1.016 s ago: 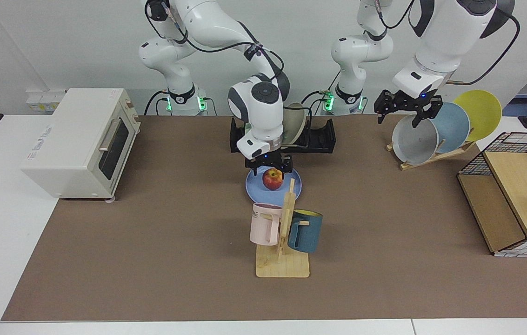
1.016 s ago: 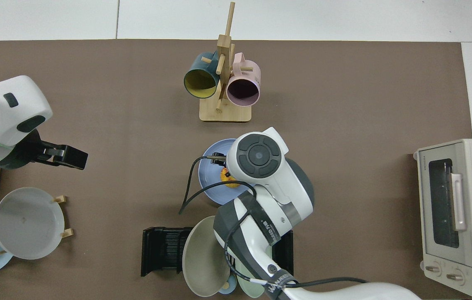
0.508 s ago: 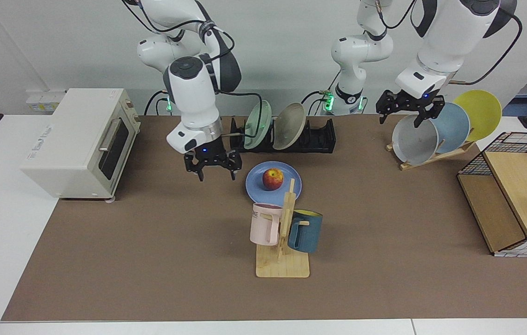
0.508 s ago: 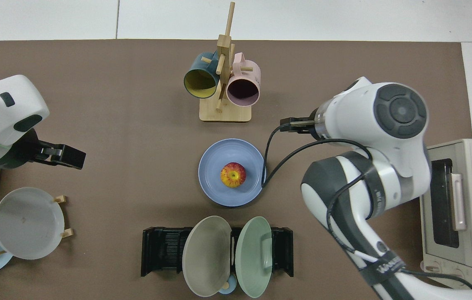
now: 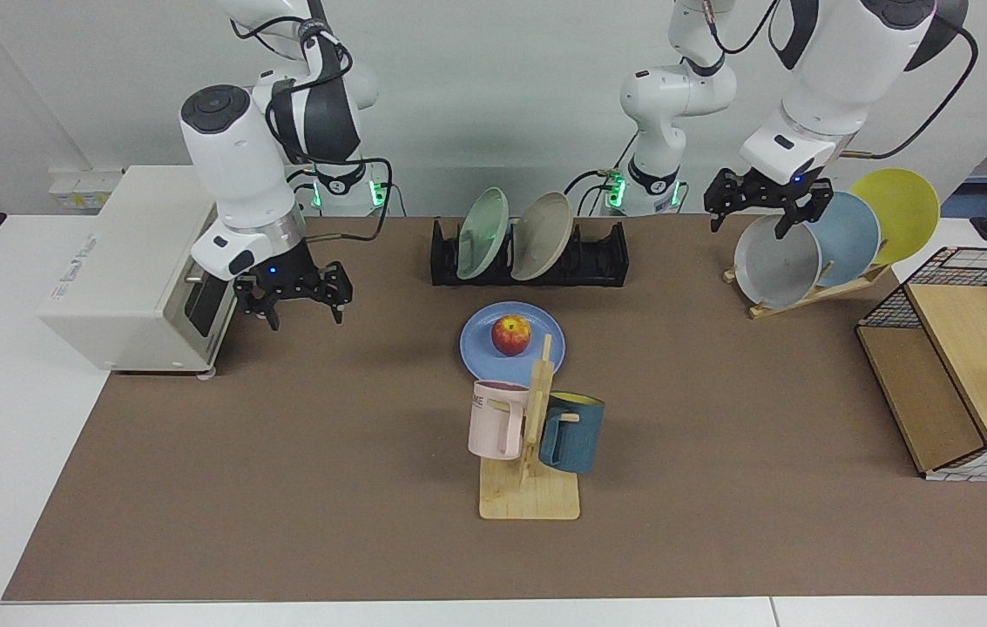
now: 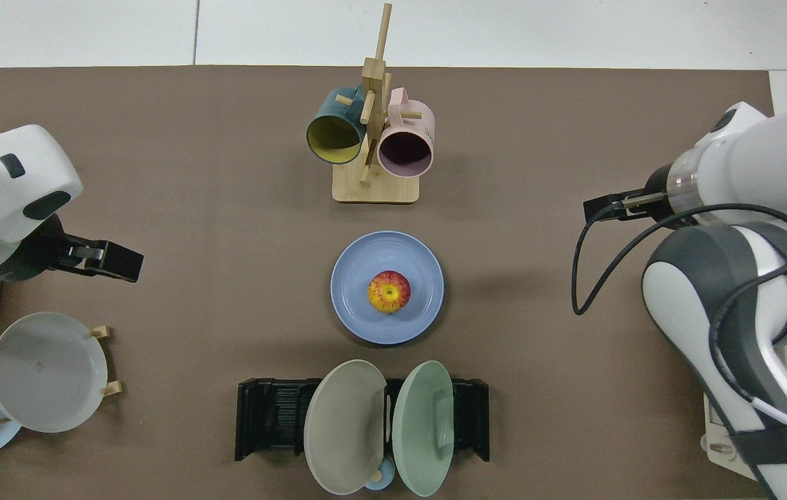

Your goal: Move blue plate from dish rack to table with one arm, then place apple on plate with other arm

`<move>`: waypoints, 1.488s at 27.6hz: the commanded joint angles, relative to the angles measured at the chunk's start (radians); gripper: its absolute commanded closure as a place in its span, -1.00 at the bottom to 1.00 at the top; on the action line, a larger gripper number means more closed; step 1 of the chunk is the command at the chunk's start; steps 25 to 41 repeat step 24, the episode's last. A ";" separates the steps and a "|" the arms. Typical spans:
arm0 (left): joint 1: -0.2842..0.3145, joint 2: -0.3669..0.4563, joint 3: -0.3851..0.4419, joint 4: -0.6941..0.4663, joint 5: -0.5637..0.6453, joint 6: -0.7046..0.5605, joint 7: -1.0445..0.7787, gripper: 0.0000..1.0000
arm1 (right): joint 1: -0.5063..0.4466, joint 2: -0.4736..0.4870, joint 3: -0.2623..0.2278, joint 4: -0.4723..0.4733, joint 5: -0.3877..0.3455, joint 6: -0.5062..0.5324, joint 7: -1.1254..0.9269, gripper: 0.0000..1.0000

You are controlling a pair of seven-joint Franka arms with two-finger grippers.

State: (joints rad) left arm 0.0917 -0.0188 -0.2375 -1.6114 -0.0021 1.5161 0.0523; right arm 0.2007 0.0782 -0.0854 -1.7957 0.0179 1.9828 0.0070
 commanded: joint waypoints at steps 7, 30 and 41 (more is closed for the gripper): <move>-0.001 -0.004 -0.003 0.010 0.005 -0.010 -0.008 -1.00 | -0.046 -0.048 0.012 0.114 -0.001 -0.235 -0.051 -1.00; -0.001 -0.004 -0.005 0.010 0.005 -0.010 -0.008 -1.00 | -0.058 -0.081 0.015 0.179 0.004 -0.297 0.094 -1.00; -0.001 -0.004 -0.005 0.010 0.005 -0.010 -0.008 -1.00 | -0.058 -0.081 0.015 0.179 0.004 -0.297 0.094 -1.00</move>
